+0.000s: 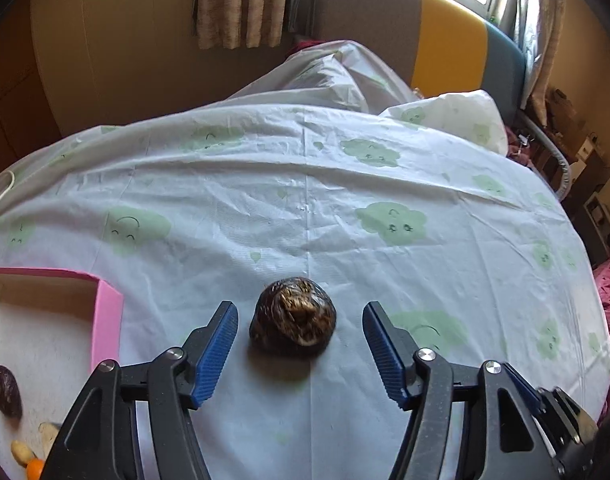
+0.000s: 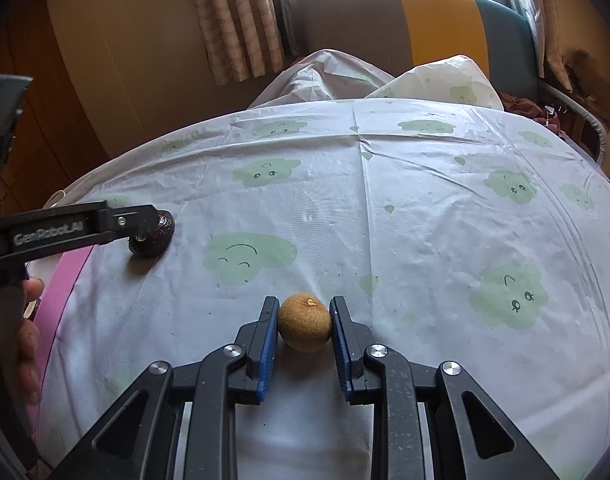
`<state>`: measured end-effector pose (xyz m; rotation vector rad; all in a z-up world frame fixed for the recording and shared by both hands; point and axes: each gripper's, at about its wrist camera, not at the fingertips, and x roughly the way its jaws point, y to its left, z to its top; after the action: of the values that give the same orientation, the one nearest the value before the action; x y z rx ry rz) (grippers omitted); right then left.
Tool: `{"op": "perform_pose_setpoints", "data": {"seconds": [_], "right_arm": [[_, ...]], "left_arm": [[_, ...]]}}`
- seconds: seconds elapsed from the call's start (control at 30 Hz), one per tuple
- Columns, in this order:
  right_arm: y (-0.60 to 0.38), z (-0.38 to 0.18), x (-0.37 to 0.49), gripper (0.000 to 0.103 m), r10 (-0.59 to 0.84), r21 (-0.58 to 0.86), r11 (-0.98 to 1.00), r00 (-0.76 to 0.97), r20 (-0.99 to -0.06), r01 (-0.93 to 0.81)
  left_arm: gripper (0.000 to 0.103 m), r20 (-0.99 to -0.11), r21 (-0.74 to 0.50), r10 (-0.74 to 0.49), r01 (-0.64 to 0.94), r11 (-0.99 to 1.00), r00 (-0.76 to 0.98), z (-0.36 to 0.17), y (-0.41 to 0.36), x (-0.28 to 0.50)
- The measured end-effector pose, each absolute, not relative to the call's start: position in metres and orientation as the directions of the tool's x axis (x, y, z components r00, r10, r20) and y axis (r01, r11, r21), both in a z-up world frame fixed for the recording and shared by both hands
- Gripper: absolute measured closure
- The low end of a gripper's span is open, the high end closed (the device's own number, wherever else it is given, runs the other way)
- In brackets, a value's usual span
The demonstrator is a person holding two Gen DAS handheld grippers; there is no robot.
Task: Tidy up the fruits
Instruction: 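Grasp the large dark brown fruit with the left gripper while the right holds the tan fruit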
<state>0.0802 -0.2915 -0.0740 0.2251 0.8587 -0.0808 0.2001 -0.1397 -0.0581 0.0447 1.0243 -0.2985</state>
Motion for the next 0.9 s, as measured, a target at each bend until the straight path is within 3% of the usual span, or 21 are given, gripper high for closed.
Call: {"op": "perform_pose_setpoints", "data": {"seconds": [0.03,0.07,0.1,0.57,0.9], "right_arm": [[-0.291,-0.074,0.08,0.077,0.02,0.165,0.973,0.653,-0.757,0.161],[-0.291,-0.074,0.08,0.077,0.021,0.166,0.973,0.653,-0.757,0.161],[-0.292,-0.074,0.08,0.077,0.022,0.167,0.973,0.654,-0.756,0.161],[-0.291,-0.075,0.08,0.077,0.019,0.162,0.974,0.652,-0.758,0.16],[-0.277,-0.064,0.055,0.077,-0.004,0.105,0.986,0.65,-0.76,0.13]], "left_arm": [[0.038,-0.857,-0.113,-0.224,0.256,0.96,0.464,-0.063,-0.14,0.205],[0.05,-0.864,-0.13,-0.235,0.254,0.959,0.445,-0.068,-0.139,0.207],[0.053,-0.865,-0.141,-0.24,0.247,0.959,0.441,-0.071,-0.136,0.208],[0.054,-0.818,-0.122,-0.283,0.33,0.936,0.501,-0.047,-0.1,0.093],[0.053,-0.798,-0.089,-0.282,0.358,0.93,0.533,-0.068,-0.091,0.034]]}}
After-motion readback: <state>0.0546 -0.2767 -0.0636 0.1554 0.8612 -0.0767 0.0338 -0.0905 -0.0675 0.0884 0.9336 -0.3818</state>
